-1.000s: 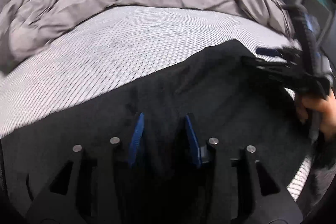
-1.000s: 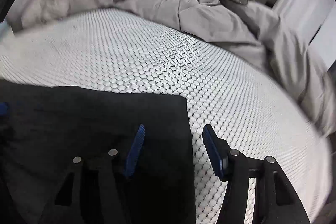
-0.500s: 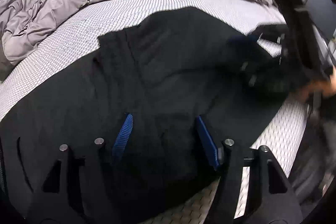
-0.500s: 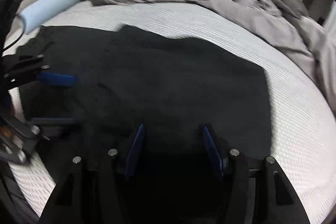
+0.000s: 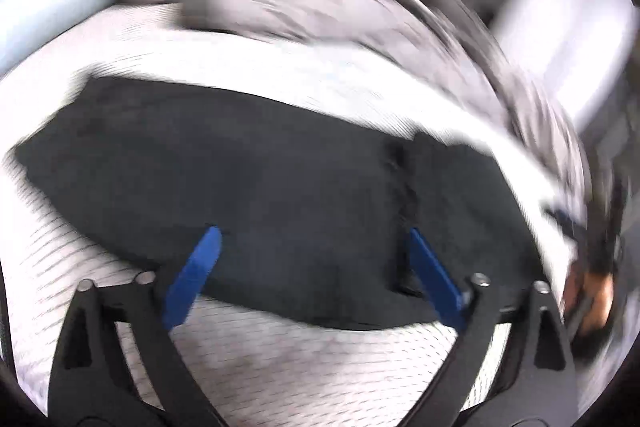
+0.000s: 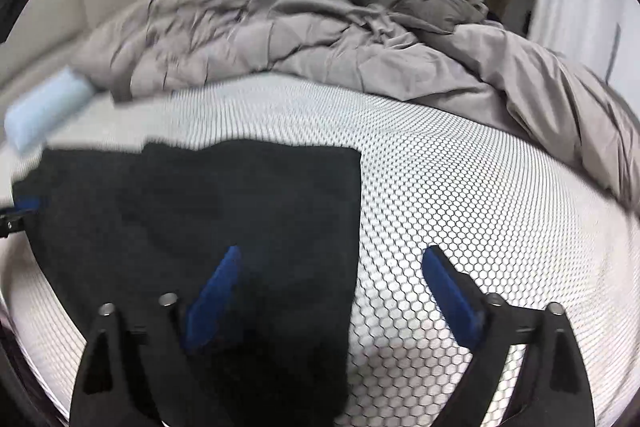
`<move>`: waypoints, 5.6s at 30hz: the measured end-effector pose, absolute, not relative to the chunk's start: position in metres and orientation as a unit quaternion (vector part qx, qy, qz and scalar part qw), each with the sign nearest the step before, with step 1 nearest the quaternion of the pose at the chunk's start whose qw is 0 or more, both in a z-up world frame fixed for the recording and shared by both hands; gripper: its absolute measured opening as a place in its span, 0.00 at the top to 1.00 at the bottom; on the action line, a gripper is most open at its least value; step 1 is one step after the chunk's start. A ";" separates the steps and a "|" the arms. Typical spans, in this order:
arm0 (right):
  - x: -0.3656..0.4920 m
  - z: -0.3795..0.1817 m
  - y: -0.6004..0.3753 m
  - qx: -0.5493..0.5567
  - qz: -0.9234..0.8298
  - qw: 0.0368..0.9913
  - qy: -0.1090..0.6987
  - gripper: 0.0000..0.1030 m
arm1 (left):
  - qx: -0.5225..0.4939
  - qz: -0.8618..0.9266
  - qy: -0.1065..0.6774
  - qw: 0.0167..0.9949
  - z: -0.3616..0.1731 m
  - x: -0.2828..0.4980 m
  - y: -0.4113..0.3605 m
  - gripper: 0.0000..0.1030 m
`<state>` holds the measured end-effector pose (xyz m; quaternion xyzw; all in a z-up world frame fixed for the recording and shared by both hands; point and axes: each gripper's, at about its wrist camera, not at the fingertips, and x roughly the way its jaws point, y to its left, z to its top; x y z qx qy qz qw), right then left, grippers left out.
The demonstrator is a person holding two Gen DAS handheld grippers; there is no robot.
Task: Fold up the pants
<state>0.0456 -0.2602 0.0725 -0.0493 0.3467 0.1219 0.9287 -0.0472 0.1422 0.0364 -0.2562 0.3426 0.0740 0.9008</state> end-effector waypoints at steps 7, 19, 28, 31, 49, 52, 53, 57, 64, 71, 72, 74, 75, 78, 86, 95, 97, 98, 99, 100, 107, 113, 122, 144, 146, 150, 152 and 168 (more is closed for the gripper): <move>0.048 0.083 -0.252 -0.032 0.127 0.931 0.340 0.07 | -0.426 0.179 0.297 0.836 -0.004 -0.111 0.240 0.05; 0.033 0.080 -0.245 -0.089 0.151 0.932 0.318 0.07 | -0.368 0.269 0.303 0.837 0.004 -0.074 0.254 0.99; 0.029 0.088 -0.256 -0.081 0.142 0.938 0.306 0.07 | -0.199 0.129 0.232 0.943 0.149 -0.035 0.097 0.99; 0.028 0.092 -0.266 -0.074 0.130 0.941 0.303 0.07 | -0.165 0.030 0.236 0.957 0.170 -0.006 0.023 0.99; 0.044 0.074 -0.336 0.059 0.169 0.900 0.397 0.07 | -0.077 -0.114 0.325 0.936 0.078 0.073 -0.072 0.21; 0.046 0.065 -0.324 0.107 0.248 0.865 0.422 0.15 | -0.096 -0.041 0.342 0.934 0.053 0.087 -0.034 0.23; 0.048 0.060 -0.320 0.122 0.267 0.852 0.434 0.22 | -0.112 -0.027 0.345 0.931 0.047 0.088 -0.018 0.24; 0.057 0.039 -0.304 0.142 0.289 0.820 0.474 0.29 | -0.186 -0.020 0.358 0.915 0.034 0.094 0.016 0.25; 0.067 0.038 -0.315 0.183 0.283 0.813 0.474 0.33 | -0.176 -0.003 0.355 0.918 0.029 0.086 0.038 0.25; 0.054 0.052 -0.309 0.153 0.311 0.816 0.463 0.33 | -0.170 -0.010 0.354 0.919 0.039 0.074 0.039 0.25; 0.056 0.048 -0.306 0.151 0.308 0.813 0.471 0.33 | -0.172 -0.013 0.355 0.919 0.039 0.073 0.040 0.25; 0.062 0.043 -0.302 0.151 0.304 0.810 0.479 0.33 | -0.170 -0.015 0.355 0.919 0.040 0.072 0.039 0.25; 0.062 0.044 -0.301 0.151 0.304 0.811 0.477 0.34 | -0.169 -0.016 0.354 0.920 0.042 0.072 0.038 0.25; 0.059 0.052 -0.300 0.159 0.325 0.811 0.460 0.34 | -0.166 -0.017 0.356 0.920 0.042 0.071 0.038 0.25; 0.073 0.021 -0.282 0.163 0.338 0.779 0.502 0.46 | -0.146 -0.023 0.369 0.918 0.039 0.074 0.026 0.25; 0.048 0.064 -0.291 0.163 0.341 0.806 0.455 0.79 | -0.134 -0.022 0.374 0.918 0.038 0.073 0.025 0.25; 0.035 0.070 -0.293 0.137 0.328 0.814 0.459 0.79 | -0.130 -0.022 0.376 0.917 0.037 0.073 0.027 0.25; 0.033 0.065 -0.294 0.130 0.318 0.813 0.469 0.79 | -0.128 -0.021 0.378 0.917 0.036 0.074 0.028 0.25; 0.035 0.054 -0.292 0.122 0.302 0.811 0.485 0.79 | -0.125 -0.018 0.382 0.915 0.034 0.075 0.027 0.25; 0.037 0.043 -0.292 0.109 0.284 0.812 0.498 0.78 | -0.122 -0.017 0.386 0.914 0.032 0.076 0.027 0.25; 0.027 0.067 -0.286 0.030 0.267 0.856 0.442 0.63 | -0.099 -0.024 0.387 0.916 0.034 0.076 0.018 0.25; 0.014 0.105 -0.270 -0.021 0.233 0.904 0.358 0.60 | -0.042 -0.062 0.366 0.928 0.048 0.057 -0.014 0.25; 0.036 0.058 -0.189 -0.049 0.285 0.864 0.412 0.56 | 0.018 -0.160 0.413 0.896 0.019 0.053 -0.071 0.25; 0.059 0.034 -0.168 -0.131 0.265 0.867 0.401 0.43 | 0.044 -0.135 0.449 0.882 0.004 0.072 -0.057 0.19; 0.064 0.021 -0.167 -0.163 0.248 0.860 0.415 0.43 | 0.053 -0.134 0.447 0.883 0.003 0.070 -0.053 0.19; 0.062 0.031 -0.213 -0.146 0.212 0.873 0.415 0.46 | 0.047 -0.141 0.444 0.884 0.003 0.059 -0.038 0.18; 0.058 0.035 -0.224 -0.134 0.229 0.873 0.410 0.46 | 0.049 -0.138 0.440 0.886 0.005 0.055 -0.037 0.18; 0.089 0.025 -0.186 -0.165 0.193 0.865 0.433 0.45 | 0.025 -0.119 0.445 0.887 0.009 0.085 -0.036 0.20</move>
